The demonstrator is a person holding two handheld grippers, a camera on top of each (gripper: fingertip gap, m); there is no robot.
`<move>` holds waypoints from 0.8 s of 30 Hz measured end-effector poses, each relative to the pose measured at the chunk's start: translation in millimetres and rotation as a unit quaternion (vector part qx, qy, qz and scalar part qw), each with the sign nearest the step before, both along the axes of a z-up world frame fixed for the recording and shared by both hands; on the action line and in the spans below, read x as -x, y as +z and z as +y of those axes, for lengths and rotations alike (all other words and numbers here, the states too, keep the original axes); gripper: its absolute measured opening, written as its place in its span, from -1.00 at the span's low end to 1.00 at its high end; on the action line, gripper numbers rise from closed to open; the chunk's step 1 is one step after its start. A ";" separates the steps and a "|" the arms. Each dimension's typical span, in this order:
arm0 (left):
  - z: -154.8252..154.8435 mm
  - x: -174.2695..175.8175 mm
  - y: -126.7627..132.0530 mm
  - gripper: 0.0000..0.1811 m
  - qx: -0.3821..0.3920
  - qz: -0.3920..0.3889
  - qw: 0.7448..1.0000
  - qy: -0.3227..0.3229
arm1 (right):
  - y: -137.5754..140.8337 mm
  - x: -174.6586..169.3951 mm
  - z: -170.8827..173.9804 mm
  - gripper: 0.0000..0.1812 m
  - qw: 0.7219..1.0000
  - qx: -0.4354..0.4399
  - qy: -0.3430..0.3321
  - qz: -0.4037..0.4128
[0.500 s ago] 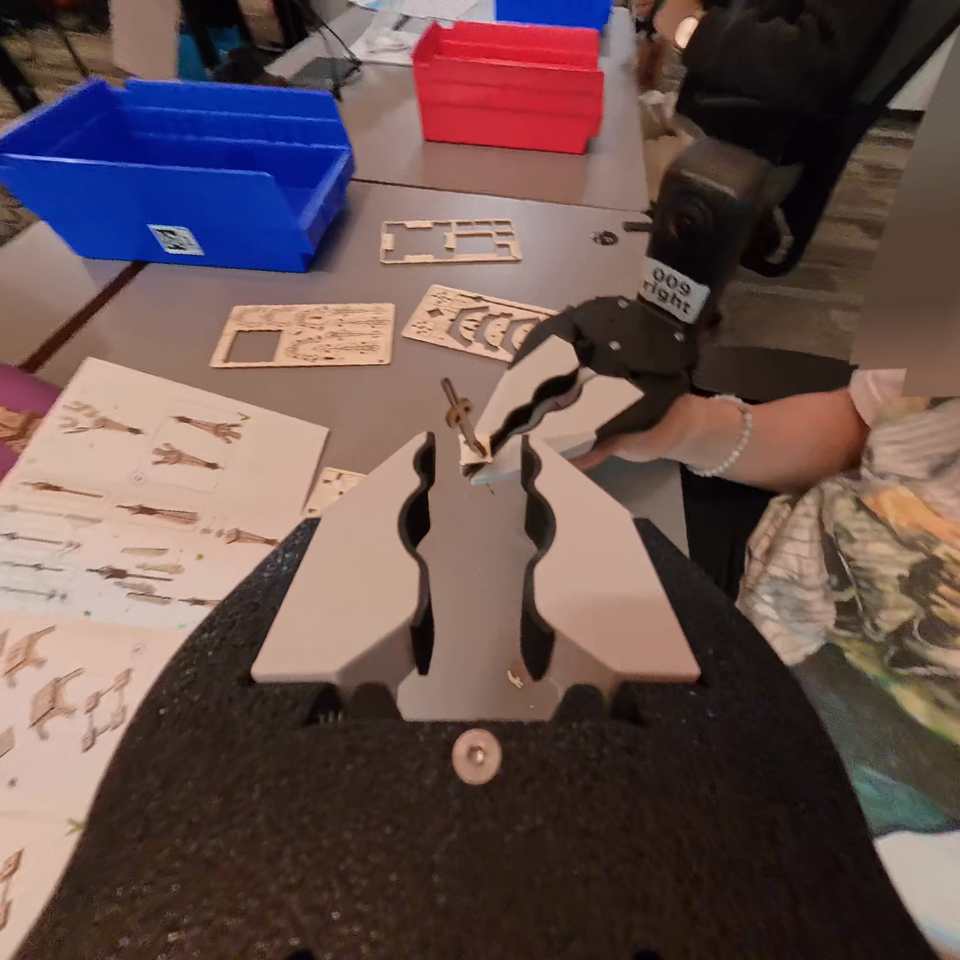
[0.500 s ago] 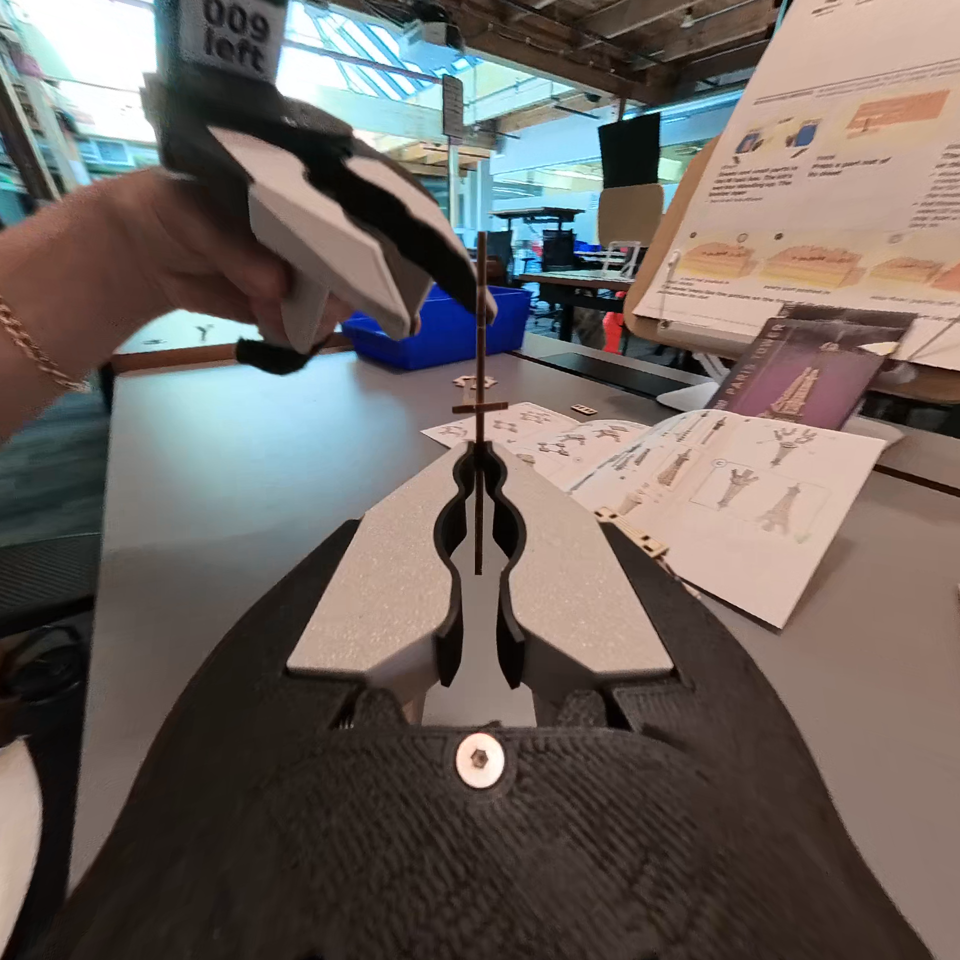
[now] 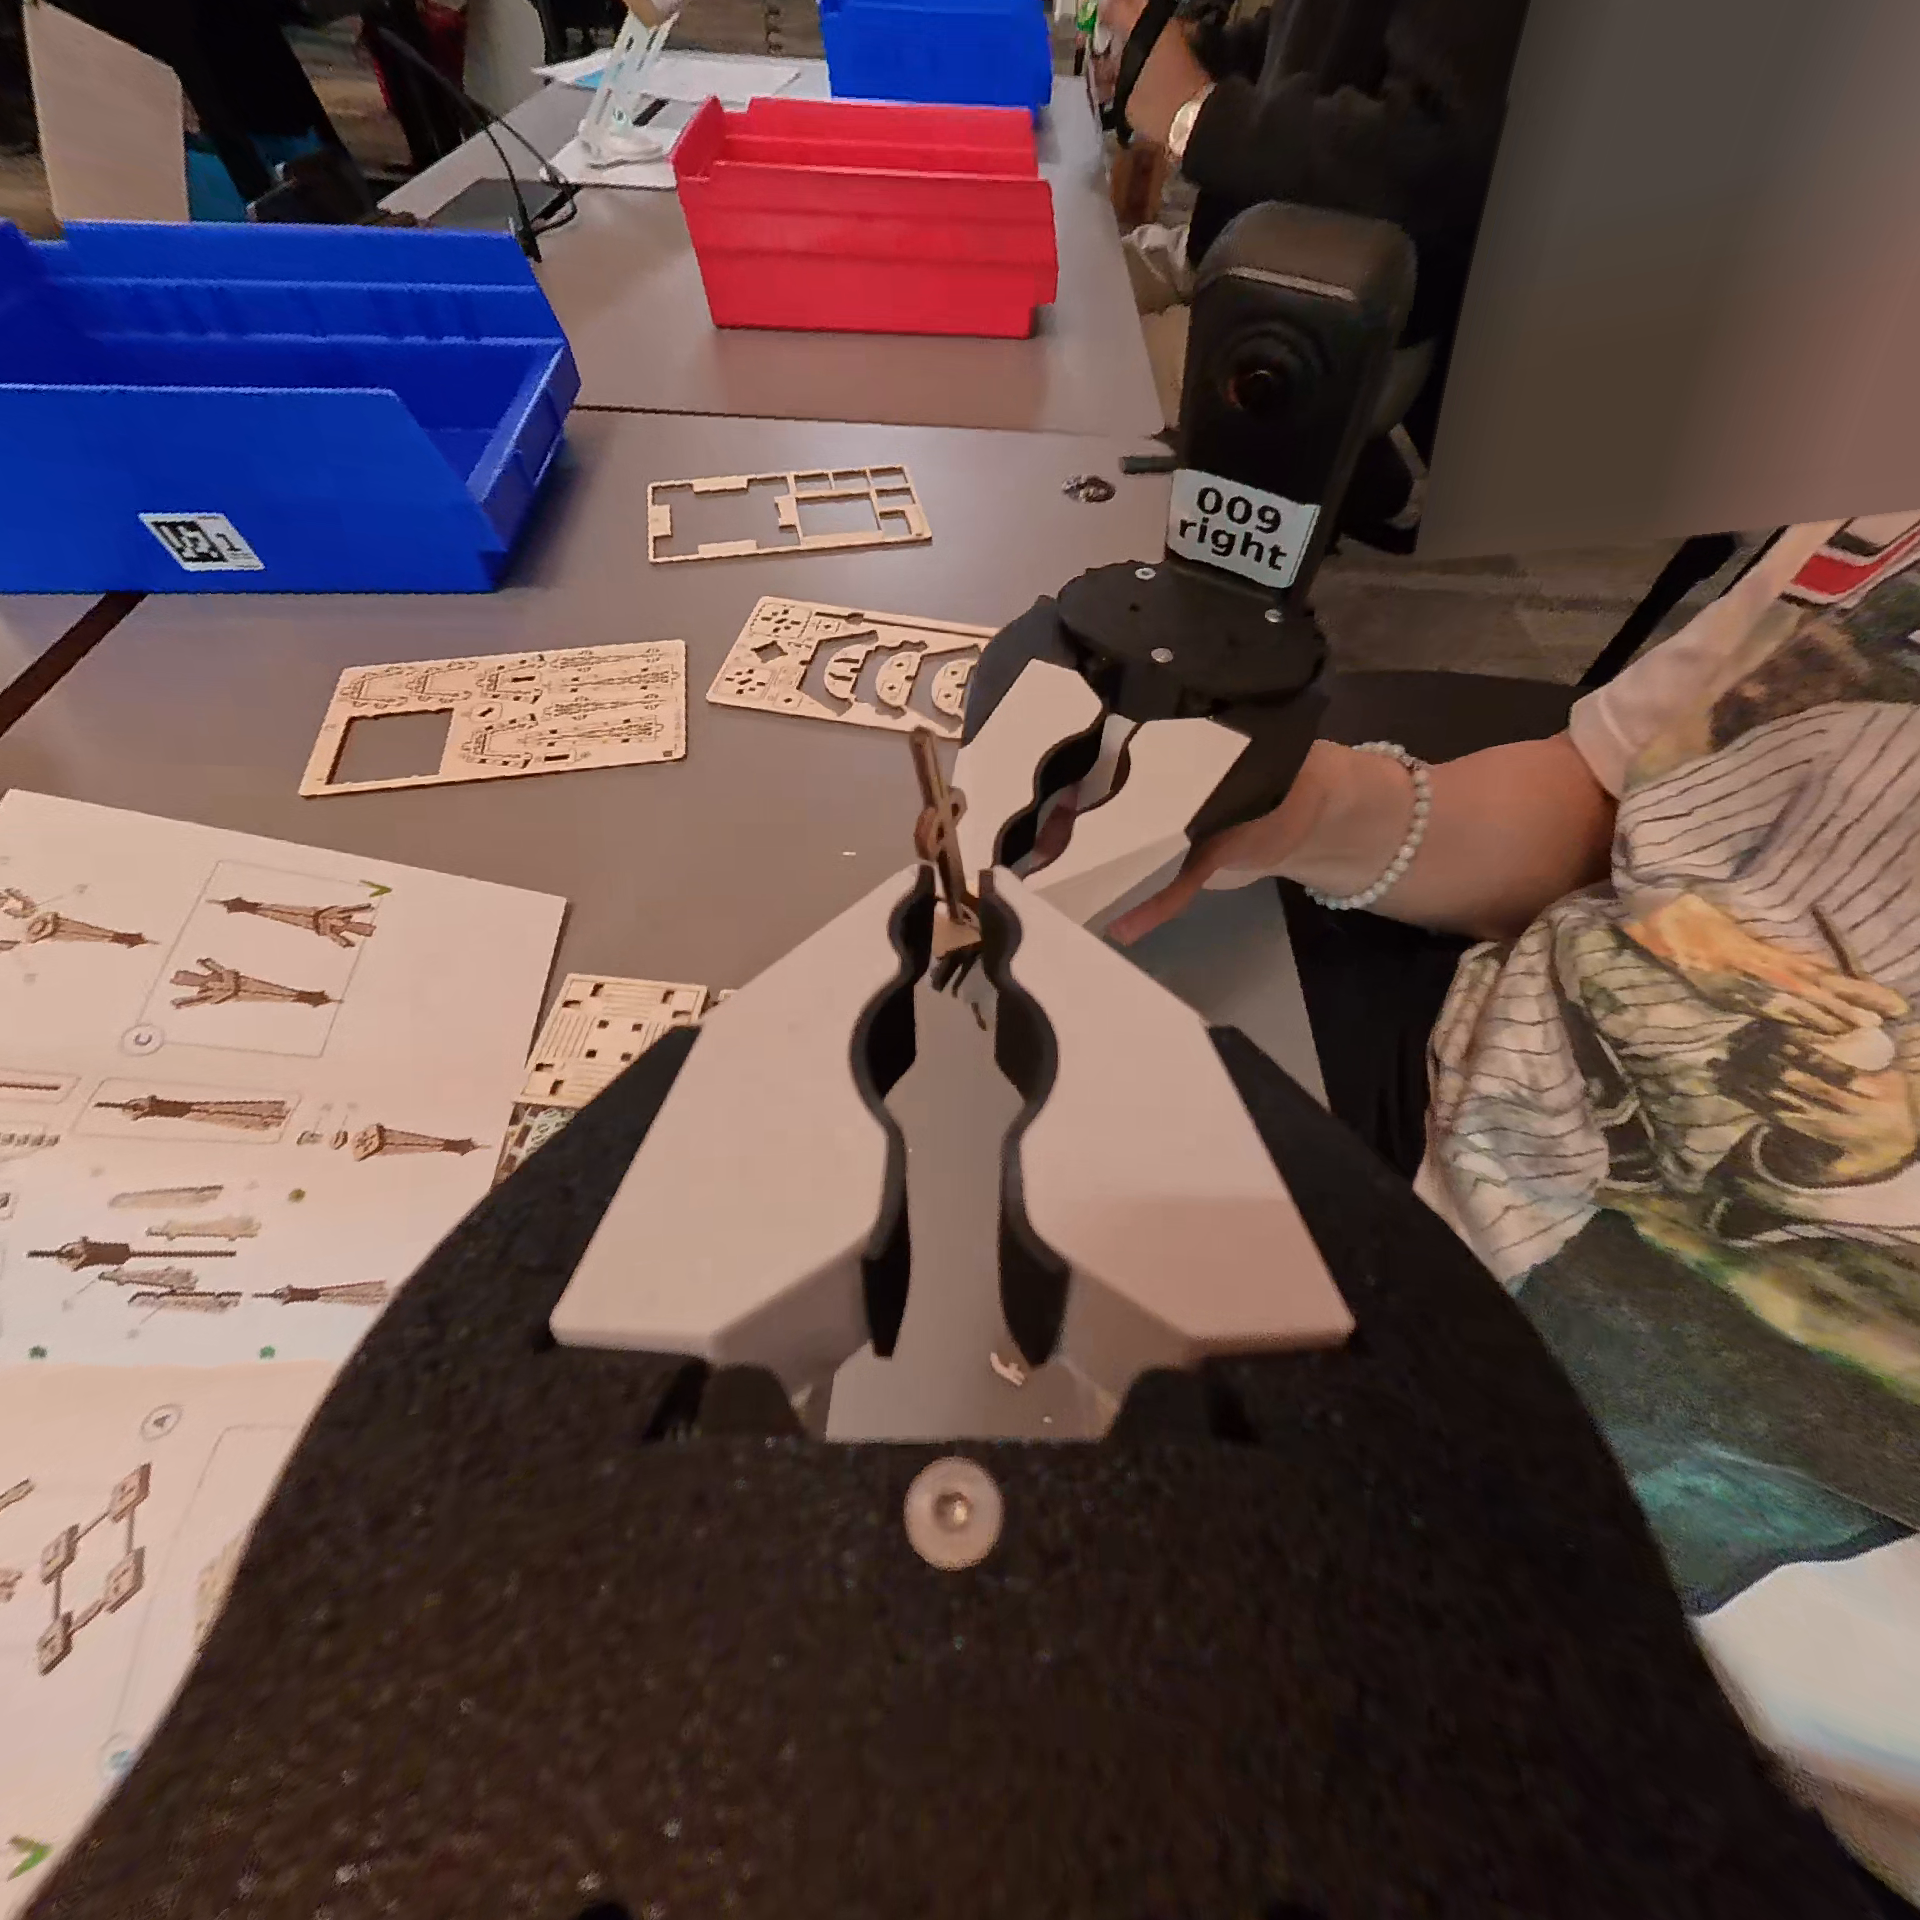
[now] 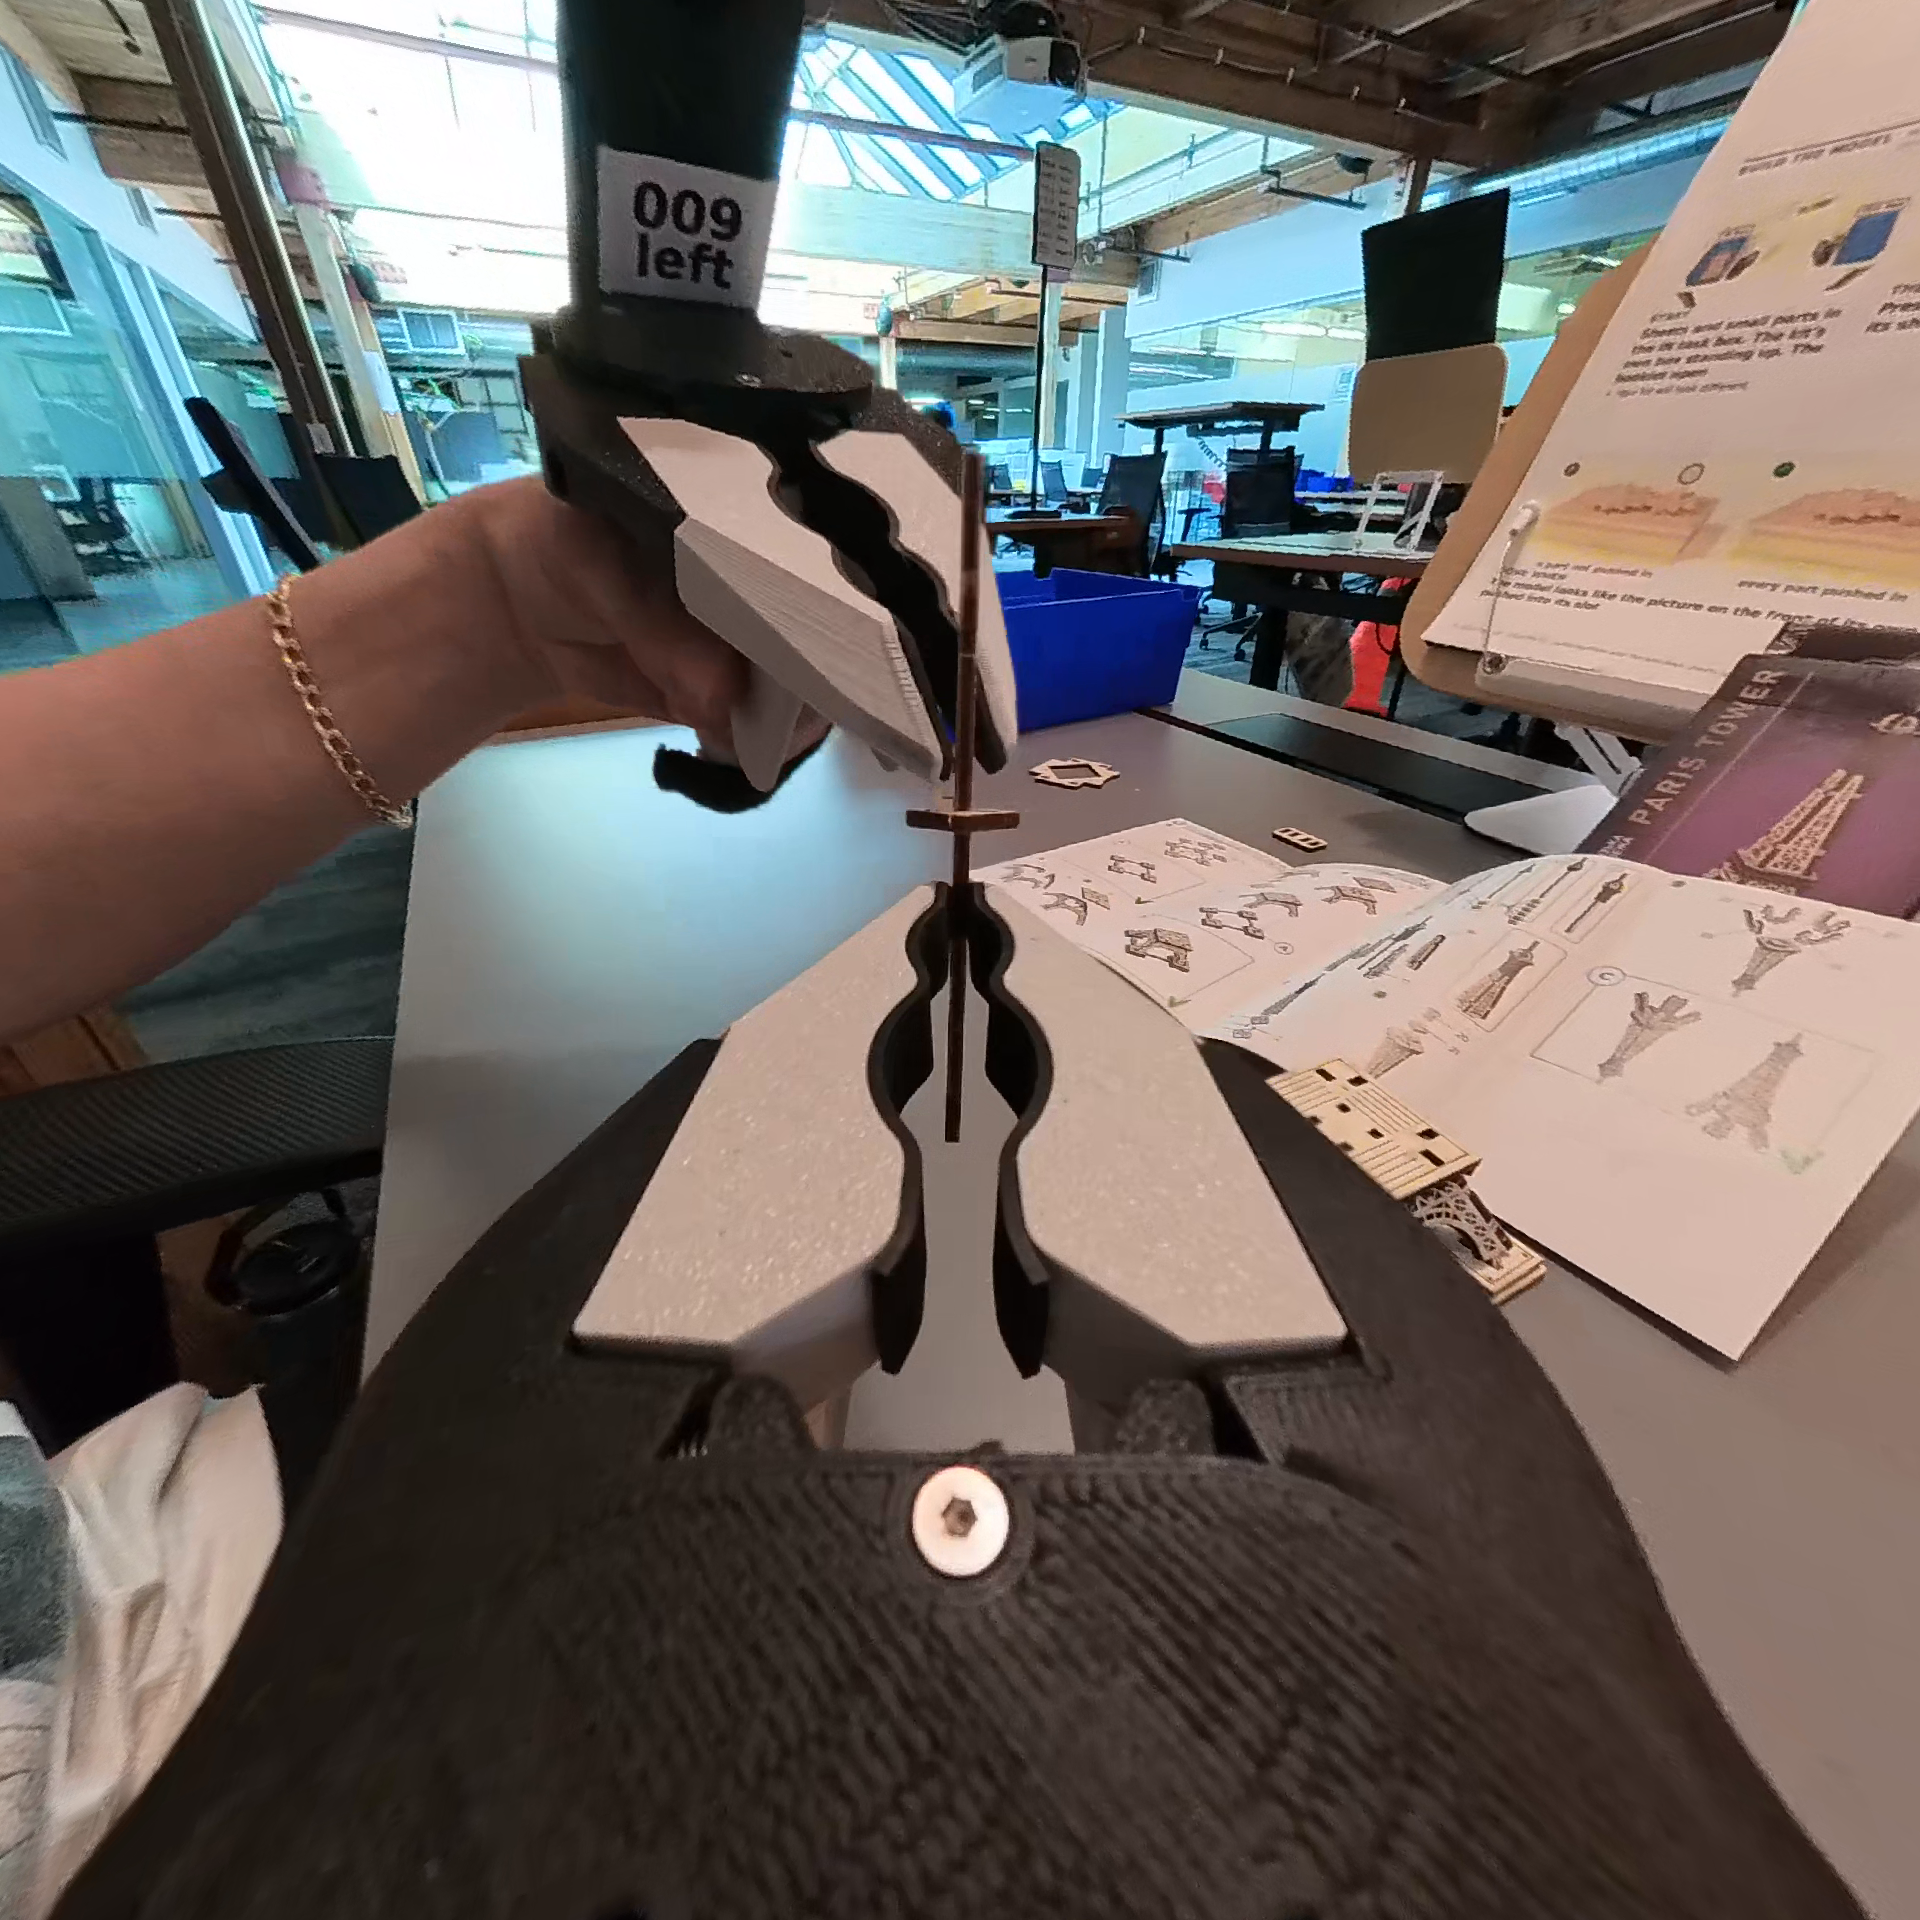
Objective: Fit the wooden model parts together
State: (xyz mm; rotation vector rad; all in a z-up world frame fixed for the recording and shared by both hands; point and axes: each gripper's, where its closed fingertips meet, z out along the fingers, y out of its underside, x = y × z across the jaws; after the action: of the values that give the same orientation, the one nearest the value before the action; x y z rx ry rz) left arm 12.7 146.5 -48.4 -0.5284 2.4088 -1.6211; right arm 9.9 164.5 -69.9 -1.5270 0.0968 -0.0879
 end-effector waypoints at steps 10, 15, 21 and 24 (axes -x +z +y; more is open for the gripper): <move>0.0 4.0 7.9 -0.99 0.057 0.025 0.998 -0.015 | 7.1 5.7 -1.3 -1.00 1.000 -0.005 0.003 -0.015; -0.2 7.3 13.6 -0.85 0.083 0.019 0.996 -0.022 | 10.9 6.1 -2.8 -1.00 1.000 -0.011 0.002 -0.014; 6.8 10.1 10.7 -0.82 0.074 0.010 0.997 -0.018 | 8.0 4.1 -3.0 -1.00 1.000 0.005 -0.011 -0.029; 5.9 11.7 6.4 -0.84 0.068 0.014 0.997 -0.018 | 7.0 7.4 -0.9 -1.00 0.999 0.012 -0.004 -0.029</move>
State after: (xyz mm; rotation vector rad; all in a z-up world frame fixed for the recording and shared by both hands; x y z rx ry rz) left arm 1.0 152.5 -42.0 -0.5352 2.3530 -1.8135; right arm 2.4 163.6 -62.9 -1.5463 0.0557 -0.1411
